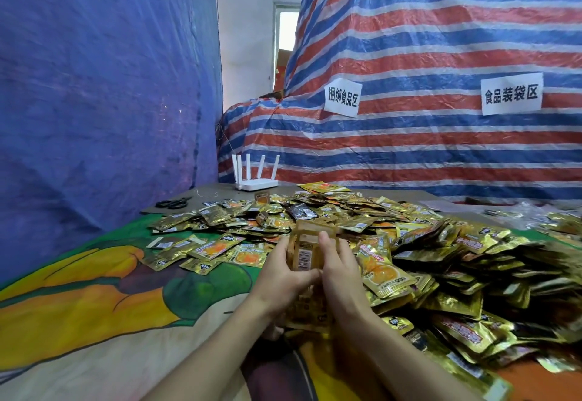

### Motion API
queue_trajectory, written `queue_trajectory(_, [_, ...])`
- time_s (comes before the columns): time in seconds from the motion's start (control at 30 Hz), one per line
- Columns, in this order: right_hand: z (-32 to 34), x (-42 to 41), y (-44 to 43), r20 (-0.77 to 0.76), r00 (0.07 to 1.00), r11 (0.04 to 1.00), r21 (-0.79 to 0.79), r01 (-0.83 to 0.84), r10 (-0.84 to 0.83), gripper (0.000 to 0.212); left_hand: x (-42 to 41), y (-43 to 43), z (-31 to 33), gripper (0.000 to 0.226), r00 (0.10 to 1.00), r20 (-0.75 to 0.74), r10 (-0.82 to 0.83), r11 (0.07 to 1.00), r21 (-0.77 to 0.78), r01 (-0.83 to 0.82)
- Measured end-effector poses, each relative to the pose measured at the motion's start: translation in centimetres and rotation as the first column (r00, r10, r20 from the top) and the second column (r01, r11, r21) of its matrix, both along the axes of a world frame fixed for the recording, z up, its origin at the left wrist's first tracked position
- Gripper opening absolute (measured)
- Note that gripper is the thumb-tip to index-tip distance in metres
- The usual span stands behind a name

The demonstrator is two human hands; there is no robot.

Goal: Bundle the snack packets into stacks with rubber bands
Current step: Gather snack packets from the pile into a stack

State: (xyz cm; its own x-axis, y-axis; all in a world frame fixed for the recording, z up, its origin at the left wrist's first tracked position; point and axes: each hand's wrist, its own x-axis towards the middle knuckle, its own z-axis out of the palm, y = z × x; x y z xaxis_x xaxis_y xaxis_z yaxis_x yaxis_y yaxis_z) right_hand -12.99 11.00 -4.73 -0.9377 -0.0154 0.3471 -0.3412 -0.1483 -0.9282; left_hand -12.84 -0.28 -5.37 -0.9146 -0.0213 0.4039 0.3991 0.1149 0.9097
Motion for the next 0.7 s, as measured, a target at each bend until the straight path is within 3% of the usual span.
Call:
queue_trajectory(0.1, [0.3, 0.0, 0.2, 0.016, 1.000, 1.000, -0.004, -0.019, 0.019, 0.031, -0.2, -0.7, 0.1, 0.057, 0.999, 0.044, -0.030, 0.998, 0.056, 0.027])
queue_trajectory(0.23, [0.6, 0.3, 0.5, -0.054, 0.998, 1.000, -0.004, -0.013, 0.013, 0.034, 0.4, -0.5, 0.2, 0.043, 0.997, -0.030, -0.068, 0.995, 0.072, 0.070])
queue_trajectory(0.4, [0.7, 0.7, 0.7, -0.099, 0.993, 0.996, -0.052, -0.074, 0.069, 0.030, 1.5, 0.5, 0.3, 0.061, 0.992, -0.083, -0.094, 0.972, 0.208, 0.110])
queue_trajectory(0.5, [0.7, 0.6, 0.5, -0.119, 0.985, 0.986, -0.091, -0.136, 0.125, 0.022, 1.7, 0.8, 0.2, 0.041, 0.968, -0.005, -0.251, 0.931, 0.274, 0.243])
queue_trajectory(0.57, [0.6, 0.5, 0.5, -0.125, 0.976, 0.977, -0.097, -0.189, 0.176, 0.023, 1.9, 0.9, 0.1, 0.026, 0.933, 0.047, -0.357, 0.908, 0.252, 0.335])
queue_trajectory(0.7, [0.5, 0.4, 0.6, -0.085, 0.979, 0.957, -0.210, -0.201, 0.187, 0.021, 2.0, 0.6, 0.1, 0.030, 0.964, -0.003, -0.265, 0.961, 0.086, 0.265])
